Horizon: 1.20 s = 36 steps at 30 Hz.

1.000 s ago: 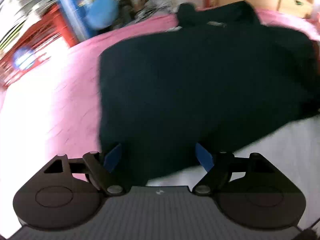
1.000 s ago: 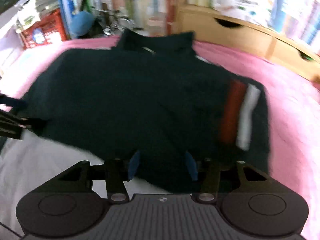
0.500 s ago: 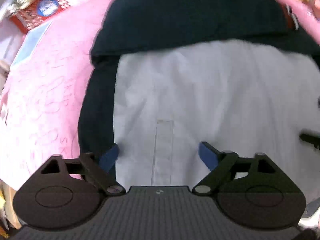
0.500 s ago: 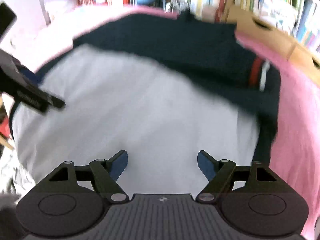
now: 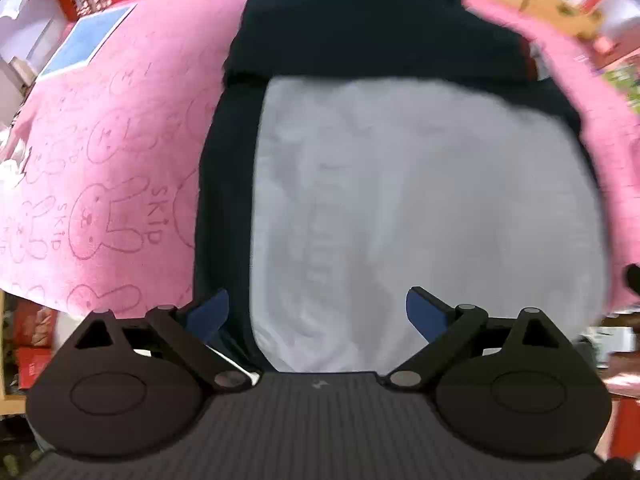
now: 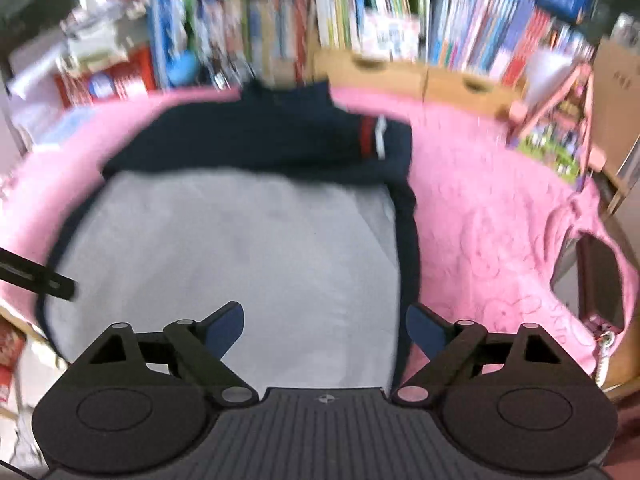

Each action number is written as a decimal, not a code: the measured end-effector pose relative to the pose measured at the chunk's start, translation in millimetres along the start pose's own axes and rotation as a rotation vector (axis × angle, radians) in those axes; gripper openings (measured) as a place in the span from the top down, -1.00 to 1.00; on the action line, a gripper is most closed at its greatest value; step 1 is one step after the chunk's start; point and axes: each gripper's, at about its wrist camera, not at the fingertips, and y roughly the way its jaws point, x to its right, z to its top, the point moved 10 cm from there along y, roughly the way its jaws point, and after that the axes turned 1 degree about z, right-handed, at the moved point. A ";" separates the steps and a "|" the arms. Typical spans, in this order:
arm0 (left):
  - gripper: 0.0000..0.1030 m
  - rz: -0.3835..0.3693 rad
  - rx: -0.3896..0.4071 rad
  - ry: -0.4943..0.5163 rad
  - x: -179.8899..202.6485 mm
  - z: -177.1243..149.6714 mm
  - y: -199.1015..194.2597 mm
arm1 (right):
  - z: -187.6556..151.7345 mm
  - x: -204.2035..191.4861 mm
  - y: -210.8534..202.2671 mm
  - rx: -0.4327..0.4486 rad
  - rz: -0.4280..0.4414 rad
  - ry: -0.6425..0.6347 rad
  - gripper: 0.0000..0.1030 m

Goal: Fold clothes

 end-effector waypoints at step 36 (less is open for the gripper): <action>-1.00 0.009 0.018 0.034 33.5 -8.8 -34.6 | -9.7 -44.5 -49.1 0.045 0.087 -0.062 -0.97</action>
